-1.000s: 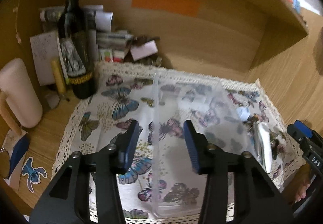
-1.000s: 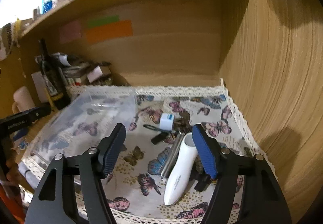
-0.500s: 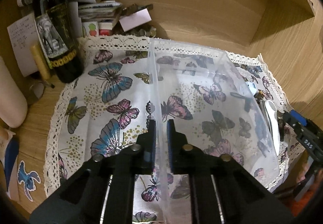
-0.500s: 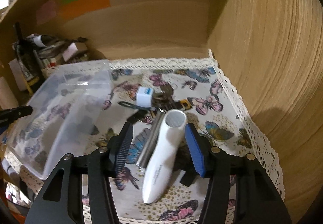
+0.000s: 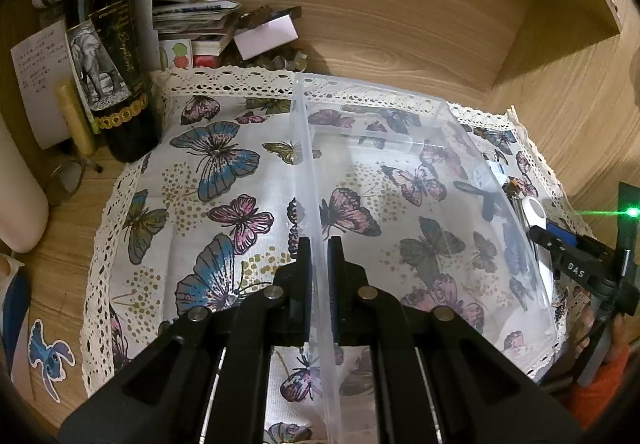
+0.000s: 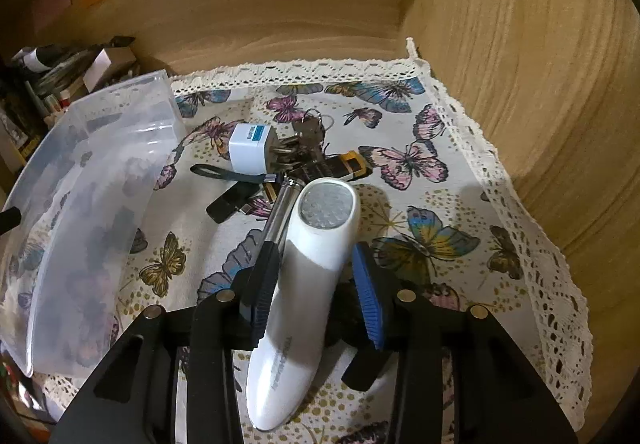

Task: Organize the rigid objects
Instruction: 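Grasp the clear box rim with the left tool while the right tool reaches the white massager, then grasp the white massager with the right tool and lift it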

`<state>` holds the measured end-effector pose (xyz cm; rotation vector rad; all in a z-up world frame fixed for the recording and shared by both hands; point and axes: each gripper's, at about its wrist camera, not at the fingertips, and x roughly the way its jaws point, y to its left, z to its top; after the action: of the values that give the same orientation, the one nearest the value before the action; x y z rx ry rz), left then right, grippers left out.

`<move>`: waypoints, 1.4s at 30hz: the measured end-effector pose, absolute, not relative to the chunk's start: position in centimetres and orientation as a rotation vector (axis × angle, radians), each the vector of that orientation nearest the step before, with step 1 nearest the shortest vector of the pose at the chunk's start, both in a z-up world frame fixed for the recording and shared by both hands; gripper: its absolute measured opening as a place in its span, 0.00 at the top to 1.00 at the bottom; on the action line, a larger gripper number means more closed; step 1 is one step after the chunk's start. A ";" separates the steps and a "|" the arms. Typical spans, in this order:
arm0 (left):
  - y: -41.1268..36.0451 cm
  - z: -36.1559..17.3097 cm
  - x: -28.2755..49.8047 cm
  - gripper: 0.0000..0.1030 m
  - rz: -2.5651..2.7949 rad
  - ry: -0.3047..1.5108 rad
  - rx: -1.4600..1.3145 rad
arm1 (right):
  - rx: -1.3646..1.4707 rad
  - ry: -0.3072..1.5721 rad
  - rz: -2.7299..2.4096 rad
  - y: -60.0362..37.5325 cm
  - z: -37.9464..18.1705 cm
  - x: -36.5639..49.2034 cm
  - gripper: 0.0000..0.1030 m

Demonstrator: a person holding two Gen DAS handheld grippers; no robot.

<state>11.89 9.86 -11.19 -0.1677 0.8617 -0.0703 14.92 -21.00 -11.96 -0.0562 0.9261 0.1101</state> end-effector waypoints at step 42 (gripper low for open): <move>9.7 -11.1 11.6 0.92 -0.085 0.840 -0.155 | -0.057 0.559 0.304 -15.1 0.4 12.6 0.67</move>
<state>11.63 9.75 -11.13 -0.1551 0.8400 -0.0847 12.55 -15.15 0.43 -0.0570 0.5588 0.3040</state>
